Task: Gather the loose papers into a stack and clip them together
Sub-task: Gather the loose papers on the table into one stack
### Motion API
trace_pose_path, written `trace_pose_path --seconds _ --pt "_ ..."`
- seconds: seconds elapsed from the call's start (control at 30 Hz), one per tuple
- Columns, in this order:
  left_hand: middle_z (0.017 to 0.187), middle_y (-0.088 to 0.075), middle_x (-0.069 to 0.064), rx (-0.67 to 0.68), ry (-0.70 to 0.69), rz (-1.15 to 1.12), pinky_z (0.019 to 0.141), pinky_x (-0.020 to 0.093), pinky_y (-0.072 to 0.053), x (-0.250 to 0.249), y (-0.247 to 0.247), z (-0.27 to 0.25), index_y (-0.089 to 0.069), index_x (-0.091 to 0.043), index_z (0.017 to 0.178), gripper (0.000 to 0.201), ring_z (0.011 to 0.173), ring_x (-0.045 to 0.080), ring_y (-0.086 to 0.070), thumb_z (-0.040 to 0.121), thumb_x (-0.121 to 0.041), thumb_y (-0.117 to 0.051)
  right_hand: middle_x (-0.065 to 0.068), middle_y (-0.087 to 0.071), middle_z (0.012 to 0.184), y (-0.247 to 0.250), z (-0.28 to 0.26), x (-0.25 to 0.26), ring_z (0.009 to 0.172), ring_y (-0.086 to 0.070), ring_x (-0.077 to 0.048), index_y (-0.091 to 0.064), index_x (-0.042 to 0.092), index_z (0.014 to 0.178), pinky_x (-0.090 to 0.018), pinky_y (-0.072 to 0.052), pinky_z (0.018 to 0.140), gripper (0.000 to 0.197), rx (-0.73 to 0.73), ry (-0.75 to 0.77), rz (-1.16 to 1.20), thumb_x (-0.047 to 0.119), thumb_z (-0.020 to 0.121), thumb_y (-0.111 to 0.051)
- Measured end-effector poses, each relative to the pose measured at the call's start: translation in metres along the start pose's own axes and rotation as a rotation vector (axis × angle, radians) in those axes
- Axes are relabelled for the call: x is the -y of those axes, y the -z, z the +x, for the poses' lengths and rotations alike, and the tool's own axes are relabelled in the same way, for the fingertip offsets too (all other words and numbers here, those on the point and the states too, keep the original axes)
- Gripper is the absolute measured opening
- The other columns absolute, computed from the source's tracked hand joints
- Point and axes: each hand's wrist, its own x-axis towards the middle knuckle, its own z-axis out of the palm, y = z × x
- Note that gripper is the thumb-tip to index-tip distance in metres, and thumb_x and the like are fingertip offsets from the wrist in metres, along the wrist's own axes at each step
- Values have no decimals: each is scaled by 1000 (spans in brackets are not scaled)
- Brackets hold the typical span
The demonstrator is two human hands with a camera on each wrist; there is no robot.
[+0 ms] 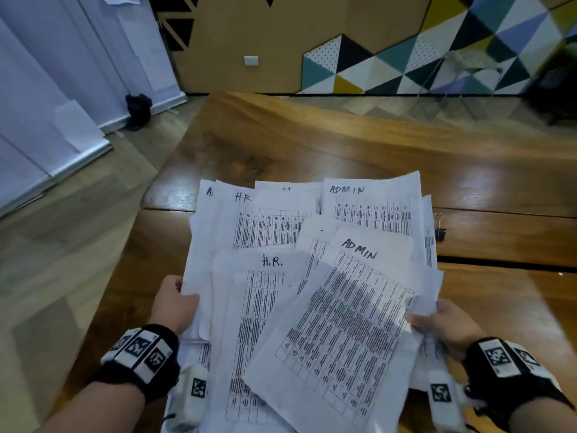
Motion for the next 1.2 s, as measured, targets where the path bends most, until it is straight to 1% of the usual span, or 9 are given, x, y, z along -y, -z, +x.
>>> trace_pose_path --seconds 0.17,0.27,0.37,0.43,0.57,0.67,0.87,1.0,1.2 --pt "113 -62 14 147 -39 96 91 40 -49 -3 -16 -7 -53 -5 116 30 99 30 -57 88 1 -48 -9 -78 88 -29 -8 13 85 -74 -25 -76 7 90 -43 -56 86 14 155 -3 -288 3 78 -72" --pt "125 -60 13 212 -13 -36 102 47 -45 -10 -23 -15 -54 -9 120 29 111 32 -57 94 -16 -44 -9 -78 87 -52 -10 22 84 -74 -23 -76 7 90 -39 -58 82 15 184 4 -328 2 77 -69" --pt "135 -52 4 254 42 -146 109 46 -39 -11 -21 -17 -46 -9 137 56 127 30 -50 94 -44 -51 -5 -75 67 -60 -16 25 60 -73 -14 -69 0 84 -23 -56 55 14 114 -4 -231 -10 81 -60" --pt "130 -61 2 290 55 -157 104 46 -44 -9 -20 -15 -54 -12 130 62 117 27 -59 81 -47 -66 -3 -73 62 -60 -16 20 53 -70 -10 -67 0 82 -18 -53 48 18 26 3 -113 -15 81 -57" --pt "105 -70 5 316 -9 -122 90 38 -51 -8 -28 -25 -62 -13 108 32 95 20 -65 81 -24 -75 -14 -76 86 -75 -9 8 82 -73 -31 -68 3 93 -48 -57 82 13 -36 10 -60 -2 81 -66" --pt "111 -64 4 320 -32 -50 93 40 -51 -11 -36 -31 -51 -10 117 59 102 24 -63 71 -27 -83 -13 -74 90 -90 -12 13 81 -72 -27 -66 5 96 -42 -59 75 13 -28 -2 -56 4 84 -68" --pt "111 -70 12 305 -60 -98 93 51 -52 -3 -28 -27 -57 -10 113 46 100 31 -67 72 2 -76 -12 -74 94 -81 -18 10 85 -71 -32 -64 6 102 -48 -57 80 24 -33 17 47 13 80 -71" --pt "107 -71 12 320 -81 -218 59 35 -53 10 -21 -27 -58 -13 115 43 81 29 -68 79 6 -69 -11 -76 93 -68 -21 6 82 -74 -30 -64 9 103 -46 -59 77 19 -77 71 90 6 84 -66" --pt "106 -71 10 341 -44 -189 91 45 -54 3 -27 -24 -59 -5 112 40 98 28 -68 76 -6 -78 -17 -76 89 -68 -9 6 86 -73 -37 -69 6 92 -57 -55 84 7 -68 14 74 9 87 -64"
